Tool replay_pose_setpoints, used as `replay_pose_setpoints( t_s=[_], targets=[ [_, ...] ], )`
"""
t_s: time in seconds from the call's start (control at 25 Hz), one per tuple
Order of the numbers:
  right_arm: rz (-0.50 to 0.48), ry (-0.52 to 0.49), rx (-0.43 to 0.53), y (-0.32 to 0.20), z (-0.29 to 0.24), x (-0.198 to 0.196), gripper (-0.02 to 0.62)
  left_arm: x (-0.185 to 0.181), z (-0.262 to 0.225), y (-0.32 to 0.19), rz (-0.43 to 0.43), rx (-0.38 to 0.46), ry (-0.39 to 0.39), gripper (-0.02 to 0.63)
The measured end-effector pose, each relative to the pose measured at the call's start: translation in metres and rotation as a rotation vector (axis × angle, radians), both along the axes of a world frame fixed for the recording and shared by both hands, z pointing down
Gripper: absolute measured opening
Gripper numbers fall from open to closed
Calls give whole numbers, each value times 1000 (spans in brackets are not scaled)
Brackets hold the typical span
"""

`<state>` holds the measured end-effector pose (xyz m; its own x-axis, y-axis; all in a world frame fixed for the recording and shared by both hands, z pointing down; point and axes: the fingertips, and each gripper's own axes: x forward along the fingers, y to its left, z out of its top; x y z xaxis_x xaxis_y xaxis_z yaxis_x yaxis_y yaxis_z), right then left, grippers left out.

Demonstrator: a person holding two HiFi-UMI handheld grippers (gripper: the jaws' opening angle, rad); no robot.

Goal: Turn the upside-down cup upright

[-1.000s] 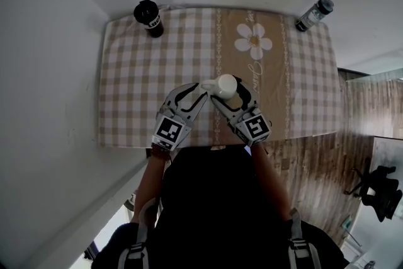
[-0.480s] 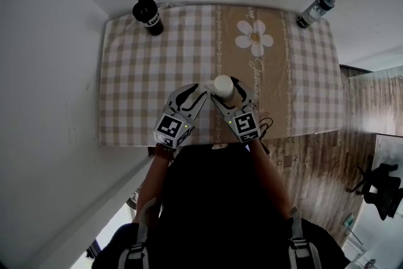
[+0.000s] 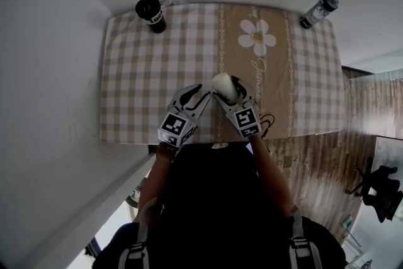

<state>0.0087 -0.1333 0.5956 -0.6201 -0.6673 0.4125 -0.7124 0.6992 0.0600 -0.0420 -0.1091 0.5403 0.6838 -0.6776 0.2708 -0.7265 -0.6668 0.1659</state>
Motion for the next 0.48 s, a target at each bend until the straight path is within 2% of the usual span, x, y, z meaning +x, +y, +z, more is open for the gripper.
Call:
replay_pose_setpoints(
  t_s=[0.32,0.48],
  targets=[
    [-59,60,42,16,8,8,353,13,66,-5,33,-129,-104,140],
    [-74,98,66,19,6,8,353,25,80,-5,46,-128,-121,132]
  ],
)
